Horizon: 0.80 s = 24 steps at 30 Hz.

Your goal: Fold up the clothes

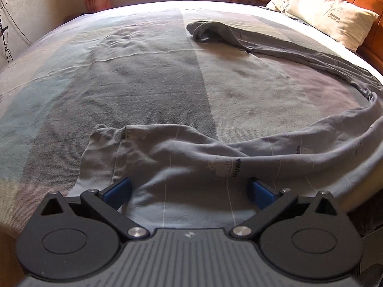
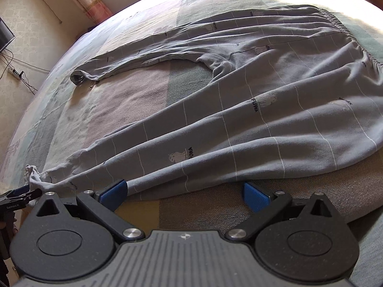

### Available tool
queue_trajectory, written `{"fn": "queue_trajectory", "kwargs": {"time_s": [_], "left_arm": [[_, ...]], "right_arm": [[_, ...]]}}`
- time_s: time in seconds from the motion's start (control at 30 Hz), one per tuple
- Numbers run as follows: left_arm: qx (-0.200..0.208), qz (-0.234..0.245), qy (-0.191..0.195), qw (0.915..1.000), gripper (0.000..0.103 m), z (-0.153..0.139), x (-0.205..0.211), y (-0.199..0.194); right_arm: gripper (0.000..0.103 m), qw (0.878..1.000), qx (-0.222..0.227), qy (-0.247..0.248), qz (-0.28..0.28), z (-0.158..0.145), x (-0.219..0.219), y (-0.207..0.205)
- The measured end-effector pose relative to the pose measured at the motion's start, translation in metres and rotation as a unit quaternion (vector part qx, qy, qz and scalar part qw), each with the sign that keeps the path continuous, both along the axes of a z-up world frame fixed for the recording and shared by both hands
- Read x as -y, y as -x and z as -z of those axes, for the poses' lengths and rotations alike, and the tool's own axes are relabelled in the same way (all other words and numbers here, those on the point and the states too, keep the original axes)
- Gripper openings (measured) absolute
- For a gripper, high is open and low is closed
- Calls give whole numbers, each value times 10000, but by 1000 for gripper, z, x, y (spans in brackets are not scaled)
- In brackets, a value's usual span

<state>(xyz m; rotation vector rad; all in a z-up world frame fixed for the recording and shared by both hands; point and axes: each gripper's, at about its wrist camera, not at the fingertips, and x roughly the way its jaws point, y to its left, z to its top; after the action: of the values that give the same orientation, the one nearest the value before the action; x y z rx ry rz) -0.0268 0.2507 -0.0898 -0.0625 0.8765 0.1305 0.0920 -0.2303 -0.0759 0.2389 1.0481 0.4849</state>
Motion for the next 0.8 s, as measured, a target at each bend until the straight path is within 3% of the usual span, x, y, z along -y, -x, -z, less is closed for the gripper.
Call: {"fn": "queue_trajectory", "kwargs": {"time_s": [0.13,0.53,0.67,0.8], "left_arm": [[115,-16,-16,9999,103,1,0,2],[47,-152,-71,9998,103,-1,1,-2],[26,-154,-491,9987,102,-14,12,0],[368,195,-735,9964,102,-47,28,-1]], "right_arm": [[103,9999,55,-93,-67,2,4,1],[103,9963,468,365,-624,3,-6,11],[103,9924,500,810,-782,-1,-14,15],[103,9867,677,1198,-867,-14,-13,19]]}}
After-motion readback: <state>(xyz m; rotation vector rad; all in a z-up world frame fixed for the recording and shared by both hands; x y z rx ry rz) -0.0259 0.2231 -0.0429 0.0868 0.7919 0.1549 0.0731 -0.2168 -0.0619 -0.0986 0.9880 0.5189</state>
